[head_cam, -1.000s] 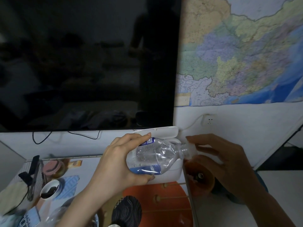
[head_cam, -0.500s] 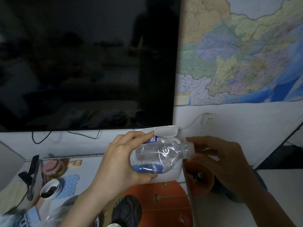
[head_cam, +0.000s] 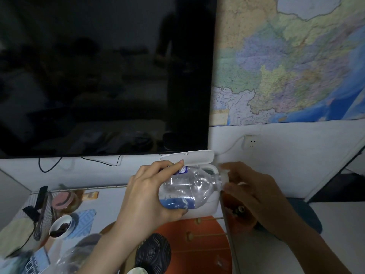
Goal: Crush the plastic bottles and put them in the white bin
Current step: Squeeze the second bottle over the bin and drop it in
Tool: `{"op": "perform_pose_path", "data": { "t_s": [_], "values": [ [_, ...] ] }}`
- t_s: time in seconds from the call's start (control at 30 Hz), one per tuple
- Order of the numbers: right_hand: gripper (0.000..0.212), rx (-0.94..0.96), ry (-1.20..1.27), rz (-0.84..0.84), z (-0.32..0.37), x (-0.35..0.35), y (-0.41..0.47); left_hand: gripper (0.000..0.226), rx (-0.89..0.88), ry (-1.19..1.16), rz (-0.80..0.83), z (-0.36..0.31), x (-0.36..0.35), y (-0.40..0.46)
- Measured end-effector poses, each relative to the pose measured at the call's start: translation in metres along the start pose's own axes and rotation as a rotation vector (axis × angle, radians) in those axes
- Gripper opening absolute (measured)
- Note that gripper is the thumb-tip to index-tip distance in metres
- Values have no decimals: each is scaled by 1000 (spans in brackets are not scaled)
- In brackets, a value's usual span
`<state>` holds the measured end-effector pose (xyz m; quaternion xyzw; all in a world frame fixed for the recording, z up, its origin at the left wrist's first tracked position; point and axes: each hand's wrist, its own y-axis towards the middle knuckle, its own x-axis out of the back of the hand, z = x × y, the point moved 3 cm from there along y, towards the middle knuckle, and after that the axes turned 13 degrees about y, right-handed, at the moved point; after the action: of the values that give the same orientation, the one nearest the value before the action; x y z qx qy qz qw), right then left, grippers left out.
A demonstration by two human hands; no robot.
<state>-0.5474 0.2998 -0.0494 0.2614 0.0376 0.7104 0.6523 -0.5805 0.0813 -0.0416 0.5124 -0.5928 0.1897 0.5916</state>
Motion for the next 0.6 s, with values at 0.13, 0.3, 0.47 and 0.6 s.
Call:
{"op": "perform_pose_path", "data": {
  "t_s": [0.13, 0.3, 0.47, 0.6],
  "values": [
    [32, 104, -86, -23, -1, -3, 2, 83, 42, -91, 8, 2, -1, 2],
    [26, 72, -108, -103, -5, -10, 2, 81, 35, -10, -121, -5, -1, 1],
    [18, -54, -20, -48, -12, -16, 3, 83, 31, 58, -103, -1, -8, -3],
    [32, 50, -83, -2, -18, -15, 4, 82, 108, -173, 50, 5, -10, 0]
  ]
}}
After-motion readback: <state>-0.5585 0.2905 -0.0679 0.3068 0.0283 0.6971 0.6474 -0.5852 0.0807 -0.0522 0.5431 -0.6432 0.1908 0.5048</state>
